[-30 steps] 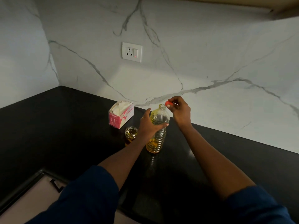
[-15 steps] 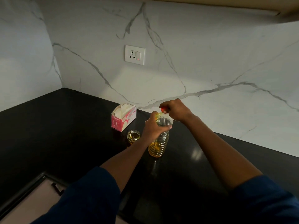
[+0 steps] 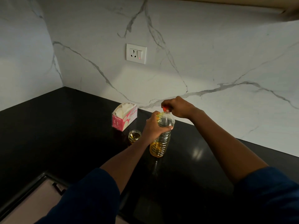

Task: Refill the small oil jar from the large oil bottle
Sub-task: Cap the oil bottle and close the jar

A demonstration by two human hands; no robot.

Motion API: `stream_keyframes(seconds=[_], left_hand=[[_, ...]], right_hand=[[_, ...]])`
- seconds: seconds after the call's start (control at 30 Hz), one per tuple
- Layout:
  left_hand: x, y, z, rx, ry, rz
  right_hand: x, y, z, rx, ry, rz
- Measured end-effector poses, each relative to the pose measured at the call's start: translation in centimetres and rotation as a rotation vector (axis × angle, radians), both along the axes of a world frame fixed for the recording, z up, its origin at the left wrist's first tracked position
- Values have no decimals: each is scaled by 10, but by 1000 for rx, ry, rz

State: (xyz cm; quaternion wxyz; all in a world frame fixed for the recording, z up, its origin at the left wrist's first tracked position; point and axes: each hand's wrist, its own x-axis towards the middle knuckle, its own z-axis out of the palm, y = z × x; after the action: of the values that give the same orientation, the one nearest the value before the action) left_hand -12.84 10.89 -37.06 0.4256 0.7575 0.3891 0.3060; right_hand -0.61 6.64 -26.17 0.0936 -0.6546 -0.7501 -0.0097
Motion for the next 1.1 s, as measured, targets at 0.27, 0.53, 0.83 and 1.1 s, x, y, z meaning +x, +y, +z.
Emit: stream_keyframes(seconds=[0.27, 0.53, 0.83, 1.1], left_hand=[[-2, 1, 1, -30, -17, -32], [-6, 3, 4, -31, 10, -89], [-5, 2, 6, -22, 49, -82], [-4, 2, 8, -51, 28, -67]], right_hand=[[13, -3, 1, -64, 217, 21], [15, 1, 18, -253, 262, 59], [0, 1, 20, -114, -113, -29], [-1, 0, 23, -187, 34, -248]])
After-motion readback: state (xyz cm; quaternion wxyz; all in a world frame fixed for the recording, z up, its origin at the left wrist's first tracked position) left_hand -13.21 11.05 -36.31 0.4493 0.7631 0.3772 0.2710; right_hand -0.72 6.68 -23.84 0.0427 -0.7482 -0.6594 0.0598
